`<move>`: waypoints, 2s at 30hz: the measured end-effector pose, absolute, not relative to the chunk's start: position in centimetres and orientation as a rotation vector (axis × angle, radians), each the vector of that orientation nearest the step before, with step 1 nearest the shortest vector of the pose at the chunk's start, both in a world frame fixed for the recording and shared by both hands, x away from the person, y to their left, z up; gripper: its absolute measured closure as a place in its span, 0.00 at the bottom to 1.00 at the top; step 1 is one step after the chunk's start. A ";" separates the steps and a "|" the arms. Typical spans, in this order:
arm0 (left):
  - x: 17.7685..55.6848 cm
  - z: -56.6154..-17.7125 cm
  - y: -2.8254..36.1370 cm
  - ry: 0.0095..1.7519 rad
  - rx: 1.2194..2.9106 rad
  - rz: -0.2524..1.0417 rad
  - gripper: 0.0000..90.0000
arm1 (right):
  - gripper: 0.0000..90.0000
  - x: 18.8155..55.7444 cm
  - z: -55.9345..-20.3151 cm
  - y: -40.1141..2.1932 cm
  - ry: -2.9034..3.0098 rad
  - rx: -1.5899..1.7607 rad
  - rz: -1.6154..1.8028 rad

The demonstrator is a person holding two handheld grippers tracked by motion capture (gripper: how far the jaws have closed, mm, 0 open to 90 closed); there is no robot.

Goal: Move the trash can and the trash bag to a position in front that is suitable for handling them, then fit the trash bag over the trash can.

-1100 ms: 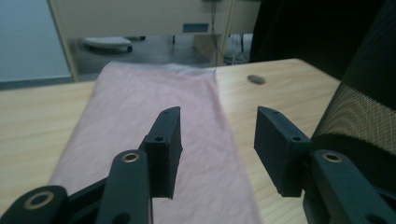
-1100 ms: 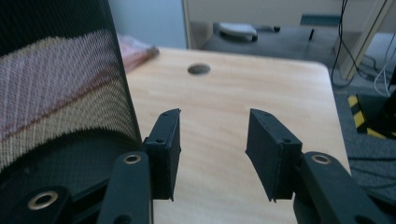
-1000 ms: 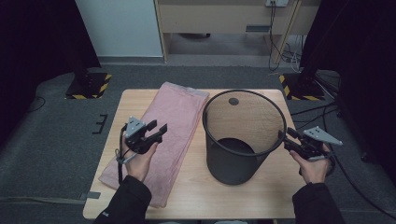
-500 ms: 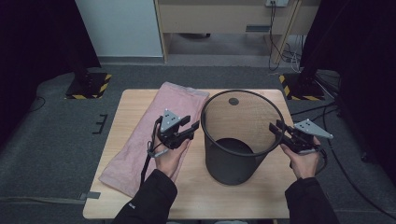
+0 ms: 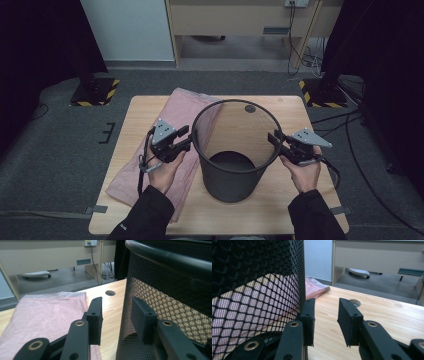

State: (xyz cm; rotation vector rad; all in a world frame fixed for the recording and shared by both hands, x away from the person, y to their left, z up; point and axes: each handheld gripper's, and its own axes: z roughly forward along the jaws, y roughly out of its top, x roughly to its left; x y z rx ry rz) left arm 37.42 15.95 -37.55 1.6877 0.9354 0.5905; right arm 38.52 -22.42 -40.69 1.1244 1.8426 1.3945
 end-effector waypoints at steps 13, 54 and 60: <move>36.5 -46.9 27.4 1.182 1.904 0.658 0.36 | 0.38 37.0 -44.5 -26.7 1.916 1.217 1.333; 36.5 -49.6 35.3 1.365 1.830 0.636 0.29 | 0.28 36.6 -48.8 -29.5 2.024 1.296 1.181; 37.3 -50.5 36.0 1.390 1.847 0.585 0.30 | 0.28 36.8 -48.9 -29.5 2.039 1.290 1.170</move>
